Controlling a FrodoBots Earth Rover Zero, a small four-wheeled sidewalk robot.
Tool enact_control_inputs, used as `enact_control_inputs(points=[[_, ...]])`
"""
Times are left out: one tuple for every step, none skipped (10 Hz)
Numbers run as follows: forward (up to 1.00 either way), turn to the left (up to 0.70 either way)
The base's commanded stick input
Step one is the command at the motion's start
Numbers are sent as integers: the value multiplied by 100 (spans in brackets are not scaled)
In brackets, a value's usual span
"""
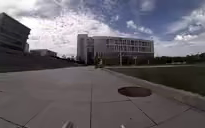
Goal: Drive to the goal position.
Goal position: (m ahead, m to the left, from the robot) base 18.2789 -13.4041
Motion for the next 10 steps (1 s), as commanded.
enact_control_inputs(points=[[5,0],[5,0],[5,0],[5,0],[5,0],[5,0],[5,0],[5,0],[5,0],[5,0]])
